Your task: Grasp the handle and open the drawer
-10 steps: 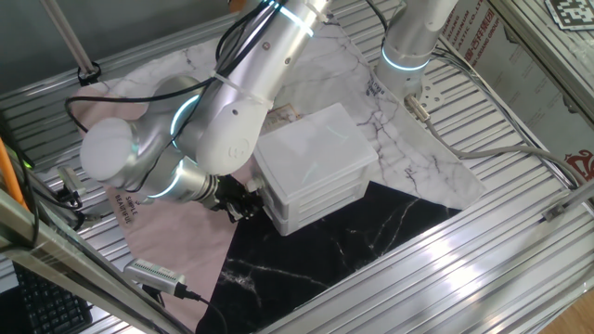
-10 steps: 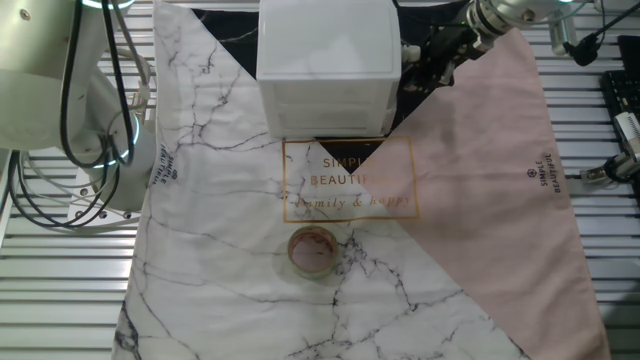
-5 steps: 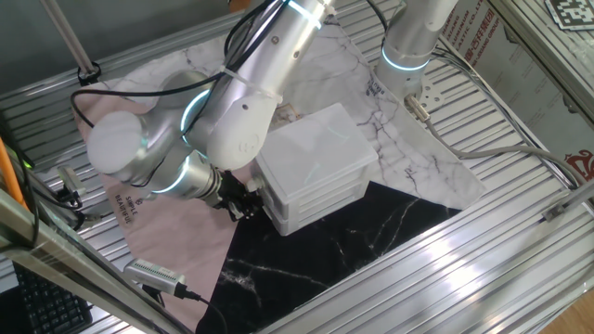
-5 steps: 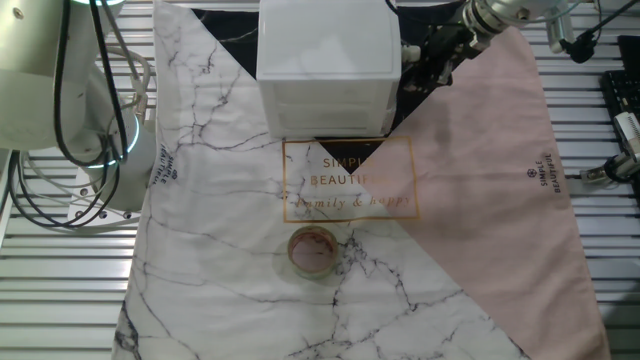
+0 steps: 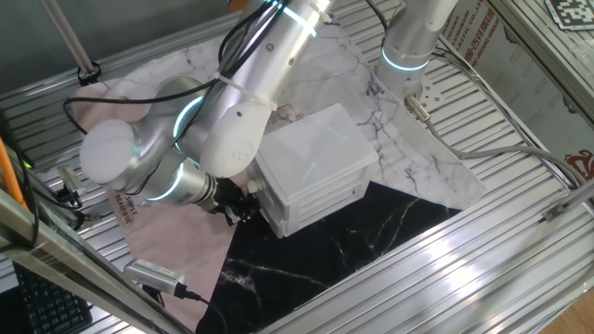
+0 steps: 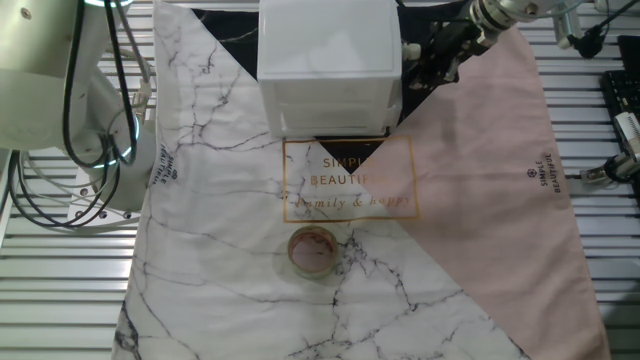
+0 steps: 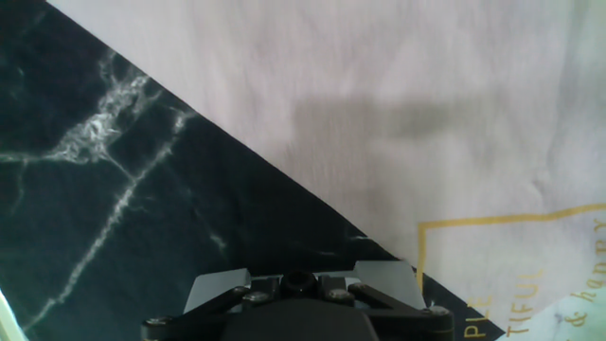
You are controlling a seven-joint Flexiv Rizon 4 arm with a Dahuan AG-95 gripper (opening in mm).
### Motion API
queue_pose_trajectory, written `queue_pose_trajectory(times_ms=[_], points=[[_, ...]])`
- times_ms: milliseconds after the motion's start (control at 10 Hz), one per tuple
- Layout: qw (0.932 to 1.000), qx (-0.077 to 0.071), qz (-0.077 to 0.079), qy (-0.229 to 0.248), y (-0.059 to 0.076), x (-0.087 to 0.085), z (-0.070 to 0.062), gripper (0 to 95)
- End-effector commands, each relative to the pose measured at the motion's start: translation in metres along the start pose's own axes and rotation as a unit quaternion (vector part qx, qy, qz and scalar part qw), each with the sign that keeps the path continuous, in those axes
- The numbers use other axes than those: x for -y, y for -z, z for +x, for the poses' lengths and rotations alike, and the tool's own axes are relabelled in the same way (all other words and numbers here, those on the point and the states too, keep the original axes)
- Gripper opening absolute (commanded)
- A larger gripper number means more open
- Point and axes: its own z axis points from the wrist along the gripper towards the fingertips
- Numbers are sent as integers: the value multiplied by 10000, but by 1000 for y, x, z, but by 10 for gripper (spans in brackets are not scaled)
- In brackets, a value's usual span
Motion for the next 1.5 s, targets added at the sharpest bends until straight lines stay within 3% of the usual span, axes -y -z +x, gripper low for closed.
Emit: queue_pose_trajectory(times_ms=[100,1500], points=[[10000,63,6,2,0,0,2,0],[9991,408,66,44,2,2,1,0]])
